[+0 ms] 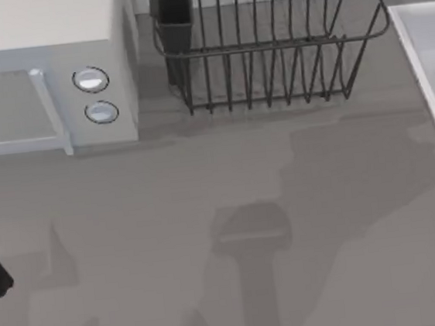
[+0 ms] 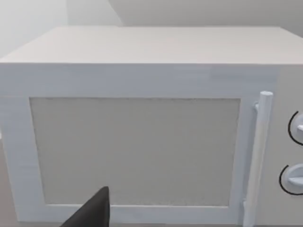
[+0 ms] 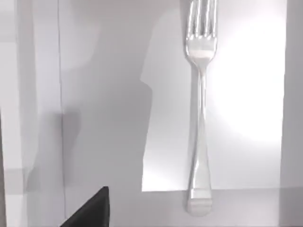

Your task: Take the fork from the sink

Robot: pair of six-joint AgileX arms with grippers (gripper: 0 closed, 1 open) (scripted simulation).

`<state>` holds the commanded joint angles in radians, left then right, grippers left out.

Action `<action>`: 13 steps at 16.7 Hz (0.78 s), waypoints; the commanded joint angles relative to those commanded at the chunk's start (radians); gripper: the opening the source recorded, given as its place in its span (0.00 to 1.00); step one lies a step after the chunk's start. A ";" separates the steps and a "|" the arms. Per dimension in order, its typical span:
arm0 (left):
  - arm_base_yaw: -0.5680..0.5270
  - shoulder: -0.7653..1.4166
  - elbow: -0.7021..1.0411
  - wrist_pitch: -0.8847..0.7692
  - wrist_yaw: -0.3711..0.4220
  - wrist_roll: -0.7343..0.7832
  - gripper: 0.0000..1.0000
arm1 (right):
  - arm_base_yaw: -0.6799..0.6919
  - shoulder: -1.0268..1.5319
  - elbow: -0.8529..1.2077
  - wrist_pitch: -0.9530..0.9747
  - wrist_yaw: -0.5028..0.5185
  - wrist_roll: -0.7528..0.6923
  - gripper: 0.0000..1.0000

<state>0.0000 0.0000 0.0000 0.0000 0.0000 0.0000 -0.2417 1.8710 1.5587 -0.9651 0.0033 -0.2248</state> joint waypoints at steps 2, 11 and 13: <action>0.000 0.000 0.000 0.000 0.000 0.000 1.00 | -0.019 0.160 0.125 -0.078 0.000 -0.018 1.00; 0.000 0.000 0.000 0.000 0.000 0.000 1.00 | -0.052 0.423 0.336 -0.207 0.001 -0.048 1.00; 0.000 0.000 0.000 0.000 0.000 0.000 1.00 | -0.046 0.421 0.333 -0.205 0.001 -0.047 1.00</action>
<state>0.0000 0.0000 0.0000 0.0000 0.0000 0.0000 -0.2878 2.2925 1.8921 -1.1699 0.0041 -0.2720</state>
